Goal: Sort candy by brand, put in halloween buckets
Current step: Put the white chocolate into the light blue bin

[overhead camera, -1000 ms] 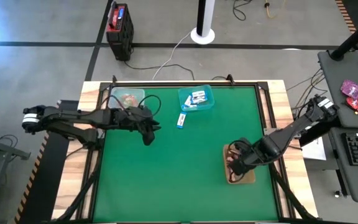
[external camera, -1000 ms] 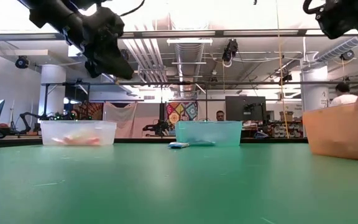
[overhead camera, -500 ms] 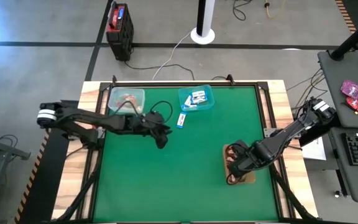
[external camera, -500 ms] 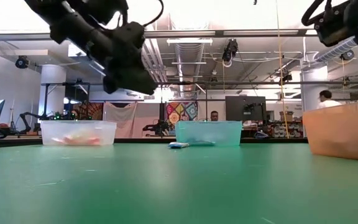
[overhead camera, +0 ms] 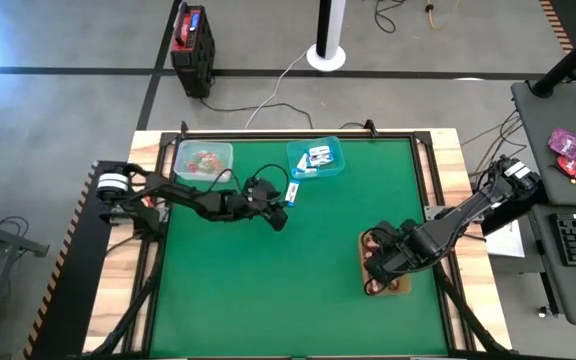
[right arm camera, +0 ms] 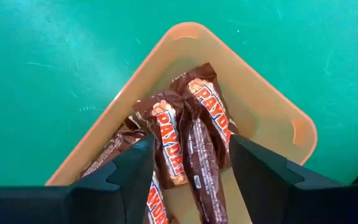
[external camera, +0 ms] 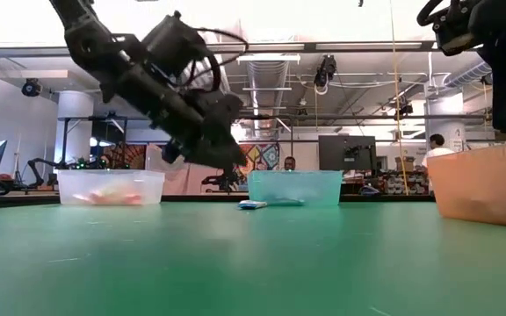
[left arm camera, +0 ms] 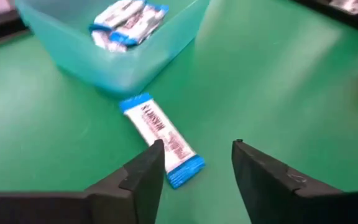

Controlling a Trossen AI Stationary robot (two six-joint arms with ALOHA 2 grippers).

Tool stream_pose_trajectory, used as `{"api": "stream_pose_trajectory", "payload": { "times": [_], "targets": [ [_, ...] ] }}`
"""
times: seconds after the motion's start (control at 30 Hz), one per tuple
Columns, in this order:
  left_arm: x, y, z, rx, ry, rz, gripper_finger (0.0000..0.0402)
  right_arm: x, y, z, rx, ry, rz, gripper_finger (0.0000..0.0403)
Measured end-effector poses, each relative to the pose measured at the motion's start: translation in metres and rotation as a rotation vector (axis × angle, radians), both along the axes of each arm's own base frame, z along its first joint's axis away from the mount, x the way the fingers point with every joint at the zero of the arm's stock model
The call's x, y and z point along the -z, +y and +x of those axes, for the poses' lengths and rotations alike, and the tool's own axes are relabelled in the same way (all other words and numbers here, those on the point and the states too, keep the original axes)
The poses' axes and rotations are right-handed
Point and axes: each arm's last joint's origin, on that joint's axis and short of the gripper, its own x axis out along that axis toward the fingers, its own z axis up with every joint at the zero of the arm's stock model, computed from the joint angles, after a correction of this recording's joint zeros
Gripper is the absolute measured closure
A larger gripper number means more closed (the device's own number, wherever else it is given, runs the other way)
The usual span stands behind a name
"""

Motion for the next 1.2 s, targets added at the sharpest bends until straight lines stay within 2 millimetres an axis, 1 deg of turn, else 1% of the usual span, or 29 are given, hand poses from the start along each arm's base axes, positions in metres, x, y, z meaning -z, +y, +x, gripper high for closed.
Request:
{"api": "stream_pose_trajectory", "payload": {
  "times": [0.13,0.23,0.3,0.37,0.47,0.6,0.87,0.93,1.03,1.2],
  "targets": [
    [0.012,0.005,0.006,-0.03,0.018,-0.021,0.0212,0.0,0.0,0.0,-0.012,-0.001,-0.006,0.0202],
    [0.017,0.007,0.016,0.024,0.039,0.068,0.0203,0.0,0.0,0.0,-0.012,-0.001,-0.007,0.0202],
    [0.026,0.008,0.021,0.057,0.05,0.124,0.0197,0.0,0.0,0.0,-0.011,-0.002,-0.007,0.0202],
    [0.035,0.008,0.024,0.049,0.045,0.141,0.0191,0.0,0.0,0.0,-0.011,-0.005,-0.007,0.0202],
    [0.046,0.01,0.025,-0.023,0.058,0.169,0.0186,0.0,0.0,0.001,-0.01,-0.011,-0.014,0.0202],
    [0.06,0.011,0.025,-0.024,0.087,0.181,0.0184,0.0,-0.001,0.001,-0.01,-0.021,-0.026,0.0202],
    [0.078,0.013,0.03,-0.034,0.034,0.18,0.0186,-0.001,-0.001,0.001,-0.013,-0.034,-0.048,0.0202],
    [0.08,0.013,0.03,-0.043,0.035,0.178,0.0194,-0.001,-0.001,0.001,-0.013,-0.034,-0.048,0.0202],
    [0.082,0.013,0.03,-0.052,0.034,0.171,0.022,-0.001,-0.001,0.002,-0.014,-0.034,-0.048,0.0202],
    [0.082,0.012,0.03,-0.053,0.039,0.169,0.0292,-0.001,-0.001,0.002,-0.016,-0.034,-0.049,0.0202]
  ]
}}
